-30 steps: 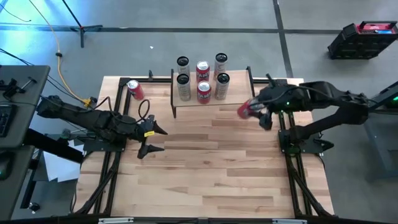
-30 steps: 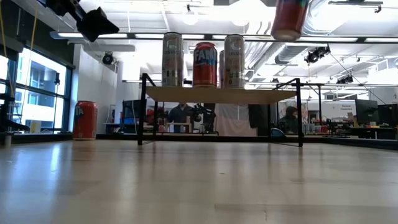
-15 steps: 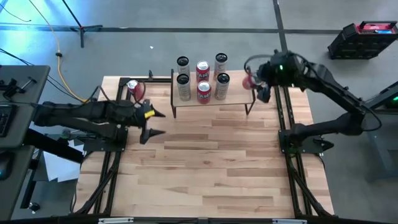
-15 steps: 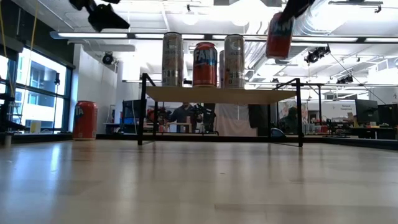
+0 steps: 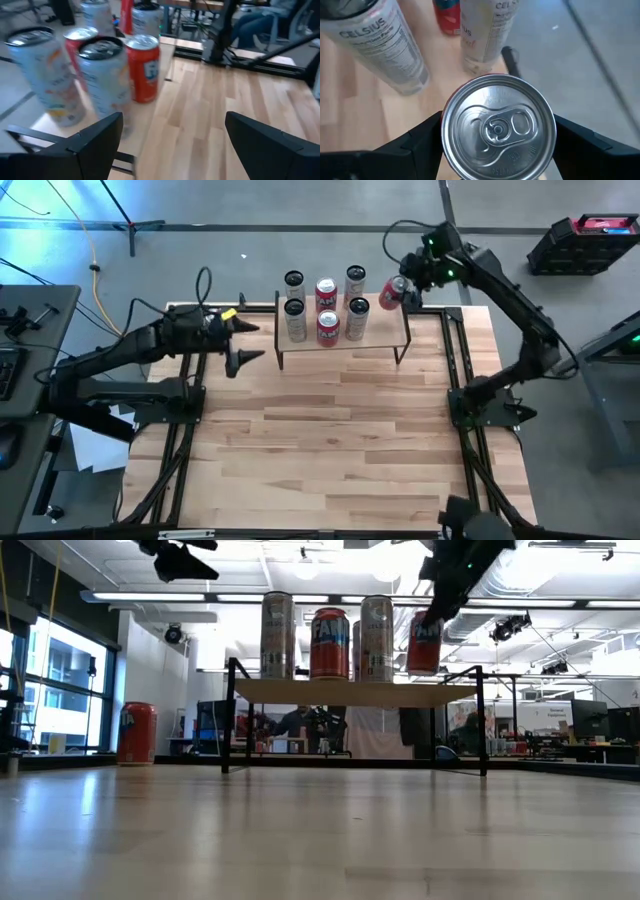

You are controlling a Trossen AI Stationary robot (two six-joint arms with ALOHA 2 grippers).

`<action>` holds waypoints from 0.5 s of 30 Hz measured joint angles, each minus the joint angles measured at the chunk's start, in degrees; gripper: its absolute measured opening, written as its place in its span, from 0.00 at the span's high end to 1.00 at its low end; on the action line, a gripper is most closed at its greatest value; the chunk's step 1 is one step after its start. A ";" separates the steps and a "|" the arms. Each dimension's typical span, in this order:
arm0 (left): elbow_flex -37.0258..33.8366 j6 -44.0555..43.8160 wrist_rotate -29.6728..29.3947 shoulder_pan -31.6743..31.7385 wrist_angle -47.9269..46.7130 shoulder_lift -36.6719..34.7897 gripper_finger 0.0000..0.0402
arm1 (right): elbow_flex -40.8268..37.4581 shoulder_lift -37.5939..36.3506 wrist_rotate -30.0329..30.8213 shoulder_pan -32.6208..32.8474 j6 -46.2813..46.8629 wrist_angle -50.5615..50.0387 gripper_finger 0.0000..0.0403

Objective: Place canned beverage on shelf
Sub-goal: Put the red soda can on the shelf

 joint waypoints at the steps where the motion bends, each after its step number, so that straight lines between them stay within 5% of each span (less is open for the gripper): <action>1: 0.09 0.62 0.03 0.77 0.20 -0.01 0.14 | 1.75 1.62 -1.47 -0.95 0.04 -1.65 0.28; 6: 0.10 1.74 0.03 3.51 1.06 0.00 0.14 | 10.89 9.07 -6.78 -2.24 -0.66 -7.78 0.28; 15: 0.10 0.89 0.05 3.76 -0.05 0.02 0.14 | 18.70 16.73 -6.46 -1.94 -3.18 -14.49 0.28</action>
